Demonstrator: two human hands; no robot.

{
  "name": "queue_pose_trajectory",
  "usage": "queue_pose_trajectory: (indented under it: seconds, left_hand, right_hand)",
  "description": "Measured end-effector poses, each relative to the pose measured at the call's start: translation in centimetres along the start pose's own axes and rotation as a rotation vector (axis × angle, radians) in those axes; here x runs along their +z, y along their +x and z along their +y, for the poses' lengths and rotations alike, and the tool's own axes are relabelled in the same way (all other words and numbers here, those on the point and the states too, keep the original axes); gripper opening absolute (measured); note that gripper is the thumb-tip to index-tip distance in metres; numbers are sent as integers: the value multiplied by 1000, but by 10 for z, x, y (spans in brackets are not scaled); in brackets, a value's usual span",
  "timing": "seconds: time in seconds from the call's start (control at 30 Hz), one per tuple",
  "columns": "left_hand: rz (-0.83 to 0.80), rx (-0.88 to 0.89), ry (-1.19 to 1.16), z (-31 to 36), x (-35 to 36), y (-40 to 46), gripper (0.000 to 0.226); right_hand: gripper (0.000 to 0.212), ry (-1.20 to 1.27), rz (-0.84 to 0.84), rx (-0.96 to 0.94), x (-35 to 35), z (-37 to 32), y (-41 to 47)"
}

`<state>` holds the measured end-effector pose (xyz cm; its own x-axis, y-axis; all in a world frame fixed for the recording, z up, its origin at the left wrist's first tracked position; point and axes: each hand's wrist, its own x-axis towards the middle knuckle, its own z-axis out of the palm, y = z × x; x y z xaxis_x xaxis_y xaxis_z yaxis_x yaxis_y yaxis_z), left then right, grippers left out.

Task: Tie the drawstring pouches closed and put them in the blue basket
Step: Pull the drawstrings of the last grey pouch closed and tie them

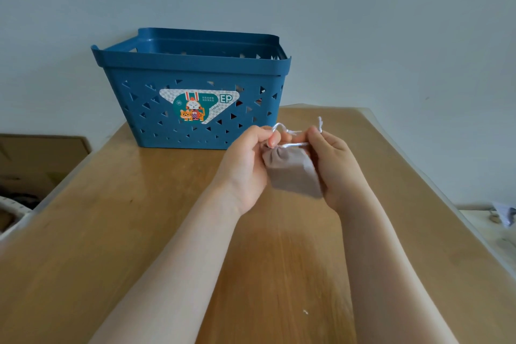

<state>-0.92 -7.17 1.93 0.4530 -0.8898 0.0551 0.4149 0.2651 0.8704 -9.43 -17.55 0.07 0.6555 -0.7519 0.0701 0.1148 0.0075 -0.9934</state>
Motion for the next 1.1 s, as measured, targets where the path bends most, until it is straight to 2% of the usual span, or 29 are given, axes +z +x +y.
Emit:
queue_pose_trajectory:
  seconds: [0.1, 0.23, 0.3, 0.43, 0.5, 0.53, 0.6, 0.63, 0.67, 0.73, 0.8, 0.83, 0.97, 1.1]
  left_hand:
    - [43, -27, 52, 1, -3, 1, 38]
    - [209, 7, 660, -5, -7, 6, 39]
    - [269, 48, 788, -7, -5, 5, 34]
    - [398, 117, 804, -11, -3, 6, 35]
    - [496, 58, 601, -8, -6, 10, 35]
    - [506, -3, 424, -7, -8, 12, 37]
    - [438, -82, 3, -2, -11, 11, 40]
    - [420, -73, -78, -1, -14, 11, 40]
    - [397, -57, -15, -1, -17, 10, 39]
    - [304, 3, 351, -1, -21, 10, 36]
    - [140, 72, 729, 0, -20, 6, 32]
    - [48, 91, 822, 0, -20, 4, 36]
    - [-167, 67, 884, -4, -18, -1, 40]
    - [-182, 80, 932, -6, -18, -1, 42]
  right_hand:
    - [38, -9, 41, -9, -3, -3, -1]
    - [41, -167, 59, -101, -8, -15, -5]
    - [44, -308, 63, -150, -6, -19, -7]
    - [46, -494, 139, -178, -3, -23, -9]
    - [48, -502, 156, -149, -3, -22, -10]
    - [48, -494, 148, -133, -2, -22, -11]
    - [48, -518, 130, -136, 2, -21, -12]
    - [47, -531, 127, -161, 4, -21, -13]
    - [46, -518, 130, -195, 7, -21, -13]
    - [43, -448, 151, -254, 11, -23, -13]
    - [41, -399, 180, -294, 13, -25, -13]
    - [40, -384, 187, -299, 13, -25, -13]
    - [39, -412, 125, -246, 14, -24, -15]
    - [42, -432, 46, -218, 19, -23, -15]
